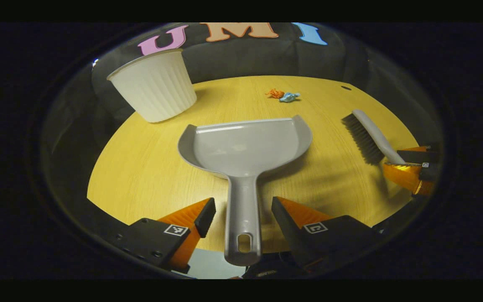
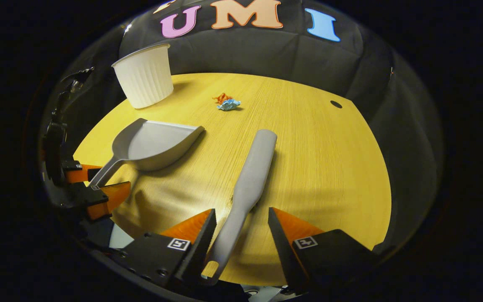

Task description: Pick up the small broom and dustpan from the desktop, sweep the trash into the dustpan with the broom, and then empty the trash into the garbage bin.

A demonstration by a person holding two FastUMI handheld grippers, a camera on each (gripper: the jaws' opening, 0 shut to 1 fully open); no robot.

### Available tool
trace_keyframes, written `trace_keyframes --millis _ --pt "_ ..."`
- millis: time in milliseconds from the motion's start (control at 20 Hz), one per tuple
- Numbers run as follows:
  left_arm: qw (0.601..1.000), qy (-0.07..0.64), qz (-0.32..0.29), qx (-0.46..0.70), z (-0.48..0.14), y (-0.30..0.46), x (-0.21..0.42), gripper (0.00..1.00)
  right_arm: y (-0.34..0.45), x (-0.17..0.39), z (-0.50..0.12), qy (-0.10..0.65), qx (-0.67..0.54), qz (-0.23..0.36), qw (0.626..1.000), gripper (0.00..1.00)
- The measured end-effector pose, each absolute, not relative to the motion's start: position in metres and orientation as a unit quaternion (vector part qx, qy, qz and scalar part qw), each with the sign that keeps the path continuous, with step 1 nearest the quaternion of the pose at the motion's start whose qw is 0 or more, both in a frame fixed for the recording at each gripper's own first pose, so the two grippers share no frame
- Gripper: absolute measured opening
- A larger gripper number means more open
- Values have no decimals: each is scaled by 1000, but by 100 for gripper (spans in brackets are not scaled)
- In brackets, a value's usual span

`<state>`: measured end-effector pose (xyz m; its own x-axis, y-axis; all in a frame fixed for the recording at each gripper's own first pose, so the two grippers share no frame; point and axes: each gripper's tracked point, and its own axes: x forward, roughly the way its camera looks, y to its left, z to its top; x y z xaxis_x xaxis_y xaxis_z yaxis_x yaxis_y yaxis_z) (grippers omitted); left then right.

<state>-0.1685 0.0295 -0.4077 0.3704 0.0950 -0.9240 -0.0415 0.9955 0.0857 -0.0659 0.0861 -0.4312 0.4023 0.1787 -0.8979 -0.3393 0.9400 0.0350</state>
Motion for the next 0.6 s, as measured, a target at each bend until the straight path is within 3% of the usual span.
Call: trace_keyframes --millis 100,200,300,600 --pt "823 565 42 32 -408 33 -173 71 85 -64 -435 528 -86 154 831 52" --pt "815 577 43 27 -414 31 -178 41 81 -62 -439 533 -97 147 828 37" --pt "816 576 41 28 -417 31 -174 35 78 -66 -440 543 -97 147 821 25" --pt "800 596 16 73 -411 35 -175 29 76 -67 -441 562 -95 163 805 12"
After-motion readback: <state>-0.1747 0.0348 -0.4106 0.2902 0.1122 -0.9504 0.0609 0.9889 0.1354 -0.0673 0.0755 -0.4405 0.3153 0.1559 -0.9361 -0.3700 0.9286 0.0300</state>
